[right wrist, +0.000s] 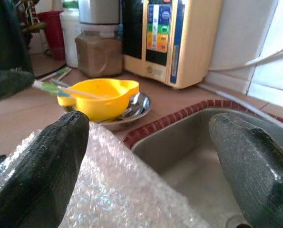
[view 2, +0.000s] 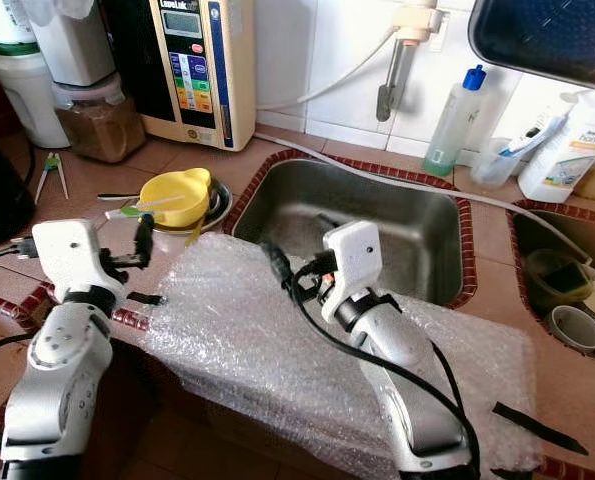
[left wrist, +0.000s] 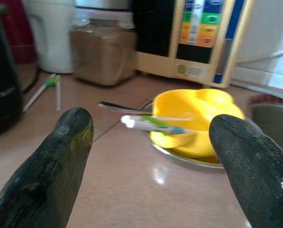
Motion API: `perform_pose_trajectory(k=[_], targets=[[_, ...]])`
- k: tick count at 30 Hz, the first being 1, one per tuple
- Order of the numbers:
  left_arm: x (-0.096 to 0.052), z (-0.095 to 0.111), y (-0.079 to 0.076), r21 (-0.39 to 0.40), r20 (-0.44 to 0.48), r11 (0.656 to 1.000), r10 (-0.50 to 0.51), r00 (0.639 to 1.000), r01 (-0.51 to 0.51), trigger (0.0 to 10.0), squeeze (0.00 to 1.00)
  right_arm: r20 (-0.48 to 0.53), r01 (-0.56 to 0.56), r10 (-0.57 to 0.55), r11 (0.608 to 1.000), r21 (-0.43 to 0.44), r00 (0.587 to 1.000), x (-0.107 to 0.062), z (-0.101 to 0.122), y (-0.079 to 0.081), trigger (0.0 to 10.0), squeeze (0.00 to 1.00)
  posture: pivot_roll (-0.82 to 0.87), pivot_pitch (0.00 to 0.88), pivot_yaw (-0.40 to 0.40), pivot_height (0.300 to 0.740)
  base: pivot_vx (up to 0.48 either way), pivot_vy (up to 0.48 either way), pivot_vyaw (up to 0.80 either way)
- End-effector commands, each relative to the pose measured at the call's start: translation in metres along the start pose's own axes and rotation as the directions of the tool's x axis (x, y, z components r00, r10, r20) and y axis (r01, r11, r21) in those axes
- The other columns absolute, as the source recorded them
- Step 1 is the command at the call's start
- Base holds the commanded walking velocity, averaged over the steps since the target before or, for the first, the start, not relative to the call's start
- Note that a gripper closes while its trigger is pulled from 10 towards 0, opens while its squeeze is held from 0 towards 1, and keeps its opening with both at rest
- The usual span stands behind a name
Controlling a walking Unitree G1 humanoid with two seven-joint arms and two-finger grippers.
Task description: Kitchen organization
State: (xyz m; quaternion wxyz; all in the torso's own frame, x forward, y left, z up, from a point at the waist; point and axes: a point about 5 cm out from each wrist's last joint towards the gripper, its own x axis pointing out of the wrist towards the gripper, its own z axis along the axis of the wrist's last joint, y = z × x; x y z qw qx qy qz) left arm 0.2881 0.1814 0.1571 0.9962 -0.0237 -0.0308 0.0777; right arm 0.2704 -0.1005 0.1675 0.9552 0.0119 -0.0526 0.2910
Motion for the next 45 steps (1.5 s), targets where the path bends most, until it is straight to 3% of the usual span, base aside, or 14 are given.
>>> perform_pose_trajectory(k=[1, 4, 8, 14, 22, 23, 24, 34, 45], targets=[[0.007, 0.001, 0.004, -0.035, 0.001, 0.999, 0.036, 0.999, -0.036, 10.0, 0.00, 0.004, -0.041, 0.041, 0.999, 0.004, 0.999, -0.002, 0.003, 0.005, 10.0, 0.00, -0.06, 0.040, -0.019, 0.740, 0.000, 0.000, 0.00], [0.016, 0.000, 0.005, -0.099, -0.014, 0.994, 0.054, 0.998, -0.055, 10.0, 0.00, -0.007, -0.104, 0.104, 0.994, 0.027, 0.995, -0.004, 0.003, 0.012, 10.0, 0.00, -0.07, 0.040, -0.016, 0.740, 0.000, 0.000, 0.00], [0.025, 0.000, -0.007, -0.177, -0.025, 0.984, 0.021, 0.999, -0.025, 10.0, 0.00, -0.011, -0.169, 0.170, 0.985, 0.041, 0.985, -0.007, 0.003, 0.019, 10.0, 0.00, -0.08, 0.039, -0.014, 0.740, 0.000, 0.000, 0.00], [0.037, -0.005, -0.013, -0.273, -0.080, 0.961, 0.026, 0.996, -0.047, 10.0, 0.00, -0.016, -0.204, 0.205, 0.978, 0.047, 0.979, -0.008, 0.004, 0.023, 10.0, 0.00, -0.08, 0.039, -0.016, 0.740, 0.000, 0.000, 0.00], [0.047, -0.010, -0.007, -0.365, -0.122, 0.924, 0.074, 0.990, -0.114, 10.0, 0.00, -0.026, -0.237, 0.239, 0.970, 0.059, 0.971, -0.010, 0.003, 0.025, 10.0, 0.00, -0.09, 0.040, -0.011, 0.740, 0.000, 0.000, 0.00], [0.050, -0.011, -0.006, -0.387, -0.127, 0.913, 0.083, 0.988, -0.126, 2.7, 0.00, -0.029, -0.245, 0.247, 0.968, 0.061, 0.969, -0.011, 0.003, 0.026, 10.0, 0.00, -0.09, 0.039, -0.010, 0.740, 0.000, 0.000, 0.00], [0.054, -0.012, -0.004, -0.418, -0.130, 0.898, 0.089, 0.987, -0.136, 0.0, 0.00, -0.033, -0.257, 0.259, 0.964, 0.066, 0.965, -0.012, 0.004, 0.028, 10.0, 0.00, -0.10, 0.040, -0.008, 0.740, 0.000, 0.000, 0.00], [0.066, -0.006, -0.014, -0.472, -0.111, 0.877, 0.039, 0.993, -0.087, 0.0, 0.00, -0.038, -0.352, 0.362, 0.922, 0.163, 0.931, -0.020, 0.005, 0.034, 10.0, 0.00, -0.11, 0.028, -0.010, 0.740, 0.000, 0.000, 0.00], [0.071, -0.009, -0.019, -0.478, -0.136, 0.874, 0.029, 0.990, -0.091, 0.0, 0.00, -0.033, -0.340, 0.351, 0.924, 0.177, 0.936, -0.019, 0.007, 0.031, 10.0, 0.00, -0.10, 0.024, -0.009, 0.740, 0.000, 0.000, 0.00]])
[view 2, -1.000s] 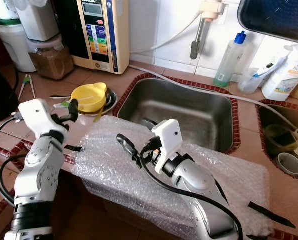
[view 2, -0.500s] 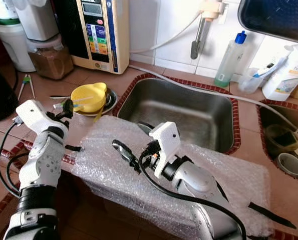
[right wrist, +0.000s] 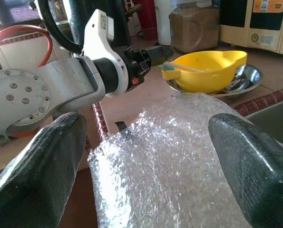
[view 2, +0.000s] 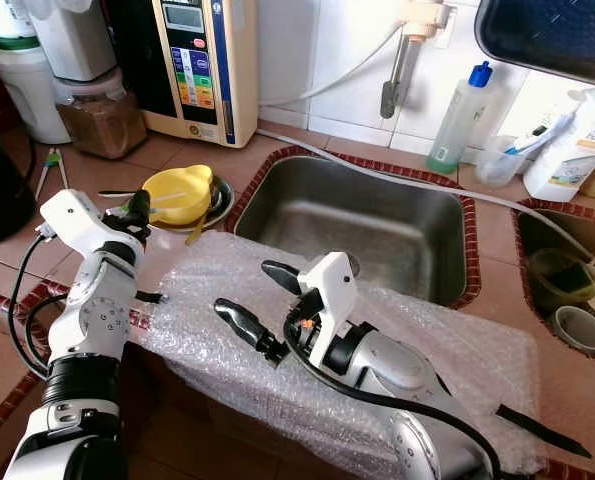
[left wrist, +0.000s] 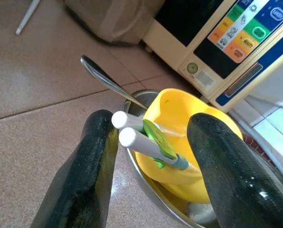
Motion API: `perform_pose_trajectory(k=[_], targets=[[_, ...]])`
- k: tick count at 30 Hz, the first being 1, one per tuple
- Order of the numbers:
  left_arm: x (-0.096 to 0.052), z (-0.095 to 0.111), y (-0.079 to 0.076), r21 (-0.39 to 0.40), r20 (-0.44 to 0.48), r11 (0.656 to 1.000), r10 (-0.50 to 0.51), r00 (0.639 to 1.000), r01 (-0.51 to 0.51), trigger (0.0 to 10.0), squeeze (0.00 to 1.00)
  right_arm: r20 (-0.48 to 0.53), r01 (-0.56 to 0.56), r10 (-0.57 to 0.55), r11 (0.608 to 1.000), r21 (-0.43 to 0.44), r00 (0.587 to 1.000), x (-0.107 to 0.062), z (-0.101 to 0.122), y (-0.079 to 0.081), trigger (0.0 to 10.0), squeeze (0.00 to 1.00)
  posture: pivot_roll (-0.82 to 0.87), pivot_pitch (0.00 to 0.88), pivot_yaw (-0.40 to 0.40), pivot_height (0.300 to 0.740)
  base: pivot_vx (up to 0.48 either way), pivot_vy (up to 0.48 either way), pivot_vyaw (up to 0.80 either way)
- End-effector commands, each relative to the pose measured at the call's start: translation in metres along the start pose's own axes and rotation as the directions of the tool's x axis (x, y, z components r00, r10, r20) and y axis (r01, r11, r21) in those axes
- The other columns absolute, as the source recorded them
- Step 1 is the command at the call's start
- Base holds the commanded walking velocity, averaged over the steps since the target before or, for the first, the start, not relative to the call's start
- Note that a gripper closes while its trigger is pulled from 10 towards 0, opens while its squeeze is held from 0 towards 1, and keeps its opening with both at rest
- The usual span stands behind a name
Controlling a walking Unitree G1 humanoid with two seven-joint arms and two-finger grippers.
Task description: Kitchen organization
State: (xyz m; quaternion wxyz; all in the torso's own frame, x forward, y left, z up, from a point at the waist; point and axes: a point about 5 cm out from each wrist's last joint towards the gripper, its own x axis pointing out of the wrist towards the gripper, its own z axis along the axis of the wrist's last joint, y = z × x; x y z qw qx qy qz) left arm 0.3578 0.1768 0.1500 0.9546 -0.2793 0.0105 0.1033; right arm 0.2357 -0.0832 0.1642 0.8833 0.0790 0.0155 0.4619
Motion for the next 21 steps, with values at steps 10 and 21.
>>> perform_pose_trajectory(k=[10, 21], targets=[[0.0039, 0.0031, -0.0032, -0.026, -0.003, 1.000, -0.009, 1.000, 0.009, 0.3, 0.00, 0.020, -0.020, 0.020, 1.000, 0.018, 1.000, -0.0022, 0.0102, -0.0007, 10.0, 0.00, -0.10, 0.025, -0.010, 0.740, 0.000, 0.000, 0.00], [0.0032, 0.0070, -0.0093, -0.048, 0.010, 0.998, -0.035, 0.999, 0.035, 0.0, 0.00, 0.021, -0.034, 0.033, 0.999, 0.041, 0.999, -0.0028, 0.0110, 0.0009, 10.0, 0.00, -0.10, 0.032, -0.007, 0.740, 0.000, 0.000, 0.00]])
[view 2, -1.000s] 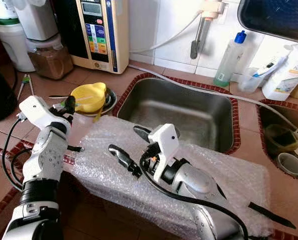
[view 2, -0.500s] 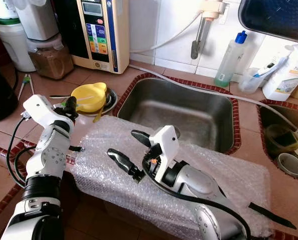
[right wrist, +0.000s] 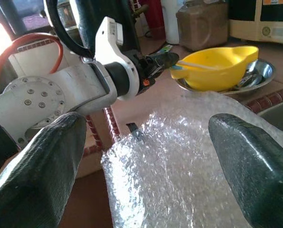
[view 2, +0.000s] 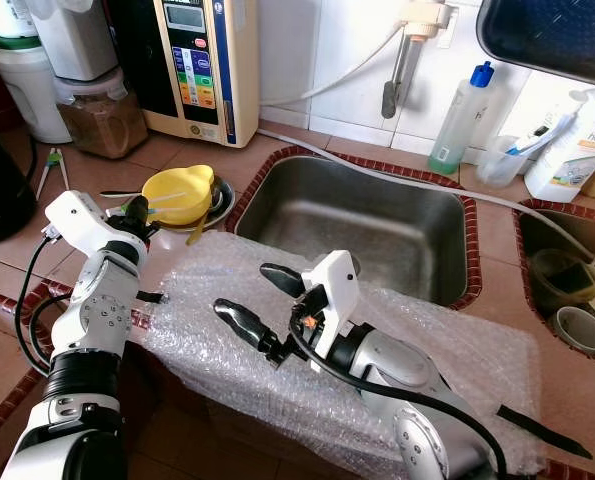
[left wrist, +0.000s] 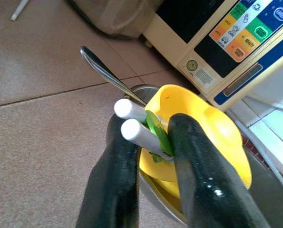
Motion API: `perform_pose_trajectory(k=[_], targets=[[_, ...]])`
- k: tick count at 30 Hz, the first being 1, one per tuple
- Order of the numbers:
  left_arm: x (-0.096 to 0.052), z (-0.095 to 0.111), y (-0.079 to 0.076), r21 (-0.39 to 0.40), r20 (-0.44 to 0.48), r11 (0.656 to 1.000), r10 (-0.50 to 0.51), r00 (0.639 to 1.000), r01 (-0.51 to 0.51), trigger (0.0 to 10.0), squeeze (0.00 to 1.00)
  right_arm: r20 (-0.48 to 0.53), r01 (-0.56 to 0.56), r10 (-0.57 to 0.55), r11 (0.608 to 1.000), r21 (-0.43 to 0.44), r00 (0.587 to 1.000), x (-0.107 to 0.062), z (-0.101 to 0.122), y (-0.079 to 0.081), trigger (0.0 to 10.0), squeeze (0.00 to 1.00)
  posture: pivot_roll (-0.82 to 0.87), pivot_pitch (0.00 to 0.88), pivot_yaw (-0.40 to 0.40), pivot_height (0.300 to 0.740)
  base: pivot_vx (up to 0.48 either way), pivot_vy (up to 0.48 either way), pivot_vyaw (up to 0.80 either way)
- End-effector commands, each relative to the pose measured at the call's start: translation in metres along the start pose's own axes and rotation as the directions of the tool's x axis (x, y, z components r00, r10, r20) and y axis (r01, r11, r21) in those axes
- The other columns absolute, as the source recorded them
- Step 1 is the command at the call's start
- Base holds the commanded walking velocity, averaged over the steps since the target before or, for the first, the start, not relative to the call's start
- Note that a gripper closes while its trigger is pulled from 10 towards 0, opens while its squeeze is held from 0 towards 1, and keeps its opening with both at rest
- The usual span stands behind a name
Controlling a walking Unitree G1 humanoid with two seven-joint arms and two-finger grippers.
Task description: Kitchen organization
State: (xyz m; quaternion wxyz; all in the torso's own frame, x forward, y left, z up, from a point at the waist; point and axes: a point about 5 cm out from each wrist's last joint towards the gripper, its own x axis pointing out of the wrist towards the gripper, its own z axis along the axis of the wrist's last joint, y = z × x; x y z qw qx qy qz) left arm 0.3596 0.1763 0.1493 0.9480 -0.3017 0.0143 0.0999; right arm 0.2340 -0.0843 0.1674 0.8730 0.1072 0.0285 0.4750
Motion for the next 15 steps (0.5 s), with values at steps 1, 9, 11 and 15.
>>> perform_pose_trajectory(k=[1, 9, 11, 15], targets=[[0.001, 0.008, -0.010, -0.001, 0.024, 0.999, -0.033, 0.999, 0.033, 0.0, 0.00, 0.019, -0.002, 0.002, 1.000, -0.020, 1.000, -0.001, 0.008, 0.000, 10.0, 0.00, -0.09, 0.029, -0.006, 0.740, 0.000, 0.000, 0.00], [-0.001, 0.015, -0.009, -0.002, 0.058, 1.000, -0.021, 0.998, 0.021, 0.0, 0.00, 0.025, -0.006, 0.006, 1.000, -0.006, 1.000, -0.002, 0.007, -0.002, 10.0, 0.00, -0.08, 0.002, -0.002, 0.740, 0.000, 0.000, 0.00], [-0.002, 0.016, -0.009, -0.004, 0.065, 1.000, -0.021, 0.998, 0.022, 0.0, 0.00, 0.025, -0.008, 0.008, 1.000, -0.001, 1.000, -0.001, 0.006, -0.002, 10.0, 0.00, -0.07, 0.000, -0.001, 0.740, 0.000, 0.000, 0.00], [-0.001, 0.022, -0.013, -0.006, 0.094, 0.999, -0.038, 0.995, 0.038, 0.0, 0.00, 0.035, -0.011, 0.011, 1.000, 0.003, 0.999, 0.003, 0.008, -0.005, 10.0, 0.00, -0.04, 0.000, -0.018, 0.740, 0.000, 0.000, 0.00]])
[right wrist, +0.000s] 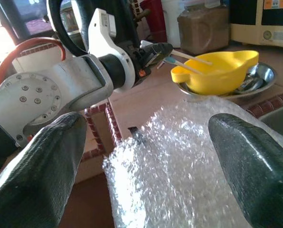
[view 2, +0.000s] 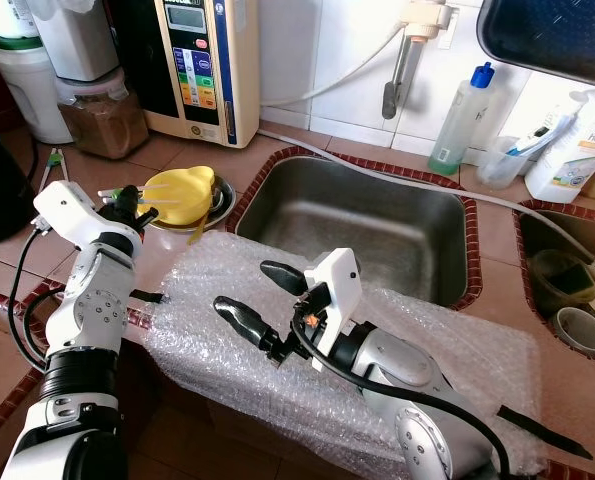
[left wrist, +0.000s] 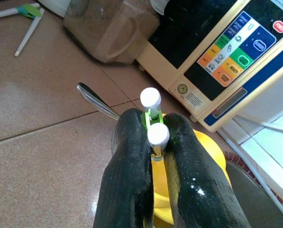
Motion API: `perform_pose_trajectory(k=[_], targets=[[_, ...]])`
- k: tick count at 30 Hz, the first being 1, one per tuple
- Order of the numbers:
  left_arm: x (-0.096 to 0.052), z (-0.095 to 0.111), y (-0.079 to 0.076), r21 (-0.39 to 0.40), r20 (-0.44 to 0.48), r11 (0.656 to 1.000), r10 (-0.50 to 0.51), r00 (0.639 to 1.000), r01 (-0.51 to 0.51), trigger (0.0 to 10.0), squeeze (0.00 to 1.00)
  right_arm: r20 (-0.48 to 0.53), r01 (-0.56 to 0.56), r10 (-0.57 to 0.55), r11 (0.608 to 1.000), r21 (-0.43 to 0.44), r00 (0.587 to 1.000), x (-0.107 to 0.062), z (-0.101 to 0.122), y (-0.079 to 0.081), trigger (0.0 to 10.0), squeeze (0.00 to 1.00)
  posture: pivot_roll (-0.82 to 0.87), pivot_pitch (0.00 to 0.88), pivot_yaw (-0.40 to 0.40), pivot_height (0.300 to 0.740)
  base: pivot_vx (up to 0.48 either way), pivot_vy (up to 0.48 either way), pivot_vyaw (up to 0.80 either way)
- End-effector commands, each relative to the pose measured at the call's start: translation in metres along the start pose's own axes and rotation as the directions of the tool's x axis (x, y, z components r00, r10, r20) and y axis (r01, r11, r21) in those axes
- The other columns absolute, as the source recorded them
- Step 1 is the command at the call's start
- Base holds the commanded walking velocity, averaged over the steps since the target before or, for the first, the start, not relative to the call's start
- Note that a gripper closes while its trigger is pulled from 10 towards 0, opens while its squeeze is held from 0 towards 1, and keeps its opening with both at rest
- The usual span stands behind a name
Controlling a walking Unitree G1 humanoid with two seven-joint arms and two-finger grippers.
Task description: Kitchen organization
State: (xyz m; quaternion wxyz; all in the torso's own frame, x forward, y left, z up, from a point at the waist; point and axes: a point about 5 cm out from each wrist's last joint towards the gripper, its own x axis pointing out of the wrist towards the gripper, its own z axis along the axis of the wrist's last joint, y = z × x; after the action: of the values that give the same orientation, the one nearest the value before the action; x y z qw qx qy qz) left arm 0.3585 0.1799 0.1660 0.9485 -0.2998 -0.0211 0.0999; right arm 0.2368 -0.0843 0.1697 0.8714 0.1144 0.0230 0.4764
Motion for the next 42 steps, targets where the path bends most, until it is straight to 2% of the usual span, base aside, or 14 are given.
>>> perform_pose_trajectory(k=[1, 12, 21, 25, 26, 29, 30, 31, 32, 33, 35, 38, 40, 42], targets=[[0.002, 0.009, -0.007, -0.009, 0.034, 1.000, -0.016, 0.999, 0.016, 0.0, 0.00, 0.024, -0.004, 0.004, 1.000, -0.004, 1.000, 0.002, 0.007, -0.004, 10.0, 0.00, -0.04, 0.000, -0.015, 0.740, 0.000, 0.000, 0.00], [-0.006, 0.021, -0.023, -0.032, 0.099, 0.986, -0.161, 0.982, 0.165, 0.0, 0.00, 0.055, 0.058, -0.058, 0.998, 0.012, 0.997, 0.001, 0.011, -0.014, 10.0, 0.00, -0.07, 0.000, -0.011, 0.740, 0.000, 0.000, 0.00], [-0.010, 0.035, -0.037, 0.001, 0.157, 0.964, -0.264, 0.952, 0.267, 0.0, 0.00, 0.080, 0.095, -0.099, 0.994, 0.047, 0.992, 0.001, 0.015, -0.021, 10.0, 0.00, -0.06, 0.007, -0.016, 0.740, 0.000, 0.000, 0.00], [-0.014, 0.043, -0.051, 0.038, 0.171, 0.925, -0.379, 0.909, 0.378, 0.0, 0.00, 0.118, 0.165, -0.175, 0.982, 0.095, 0.977, 0.003, 0.018, -0.030, 10.0, 0.00, -0.06, 0.006, -0.017, 0.740, 0.000, 0.000, 0.00], [-0.016, 0.045, -0.059, 0.050, 0.170, 0.904, -0.428, 0.888, 0.426, 0.0, 0.00, 0.149, 0.213, -0.233, 0.967, 0.138, 0.961, 0.004, 0.022, -0.037, 10.0, 0.00, -0.06, 0.006, -0.017, 0.740, 0.000, 0.000, 0.00], [-0.018, 0.046, -0.067, 0.066, 0.167, 0.877, -0.480, 0.861, 0.476, 0.0, 0.00, 0.204, 0.305, -0.348, 0.928, 0.214, 0.915, 0.004, 0.030, -0.051, 10.0, 0.00, -0.06, 0.008, -0.017, 0.740, 0.000, 0.000, 0.00], [-0.018, 0.046, -0.067, 0.066, 0.167, 0.877, -0.480, 0.861, 0.476, 0.0, 0.00, 0.204, 0.305, -0.348, 0.928, 0.214, 0.915, 0.004, 0.030, -0.051, 10.0, 0.00, -0.06, 0.008, -0.017, 0.740, 0.000, 0.000, 0.00], [-0.021, 0.042, -0.074, 0.071, 0.146, 0.853, -0.522, 0.841, 0.517, 0.0, 0.00, 0.232, 0.378, -0.446, 0.881, 0.286, 0.865, 0.003, 0.034, -0.062, 10.0, 0.00, -0.05, 0.008, -0.020, 0.740, 0.000, 0.000, 0.00], [-0.021, 0.042, -0.074, 0.071, 0.146, 0.853, -0.522, 0.841, 0.517, 0.0, 0.00, 0.232, 0.378, -0.446, 0.881, 0.286, 0.865, 0.003, 0.034, -0.062, 10.0, 0.00, -0.05, 0.008, -0.020, 0.740, 0.000, 0.000, 0.00], [-0.026, 0.034, -0.084, 0.070, 0.109, 0.816, -0.578, 0.808, 0.574, 0.0, 0.00, 0.227, 0.425, -0.532, 0.818, 0.388, 0.816, 0.002, 0.031, -0.073, 10.0, 0.00, -0.05, 0.009, -0.021, 0.740, 0.000, 0.000, 0.00], [-0.030, 0.027, -0.091, 0.059, 0.072, 0.783, -0.622, 0.780, 0.619, 0.0, 0.00, 0.225, 0.421, -0.541, 0.806, 0.417, 0.811, 0.002, 0.029, -0.074, 10.0, 0.00, -0.05, 0.010, -0.023, 0.740, 0.000, 0.000, 0.00], [-0.043, 0.013, -0.106, 0.028, 0.007, 0.704, -0.710, 0.704, 0.710, 0.0, 0.00, 0.220, 0.428, -0.545, 0.803, 0.414, 0.809, 0.005, 0.029, -0.073, 10.0, 0.00, -0.05, 0.016, -0.024, 0.740, 0.000, 0.000, 0.00], [-0.044, 0.012, -0.107, 0.023, 0.000, 0.698, -0.716, 0.698, 0.716, 0.0, 0.00, 0.220, 0.430, -0.547, 0.802, 0.415, 0.808, 0.005, 0.029, -0.074, 10.0, 0.00, -0.05, 0.020, -0.024, 0.740, 0.000, 0.000, 0.00], [-0.058, -0.005, -0.116, 0.076, -0.107, 0.598, -0.791, 0.603, 0.798, 0.0, 0.00, 0.197, 0.463, -0.488, 0.872, 0.160, 0.850, 0.006, 0.032, -0.071, 10.0, 0.00, -0.05, 0.019, -0.024, 0.740, 0.000, 0.000, 0.00]])
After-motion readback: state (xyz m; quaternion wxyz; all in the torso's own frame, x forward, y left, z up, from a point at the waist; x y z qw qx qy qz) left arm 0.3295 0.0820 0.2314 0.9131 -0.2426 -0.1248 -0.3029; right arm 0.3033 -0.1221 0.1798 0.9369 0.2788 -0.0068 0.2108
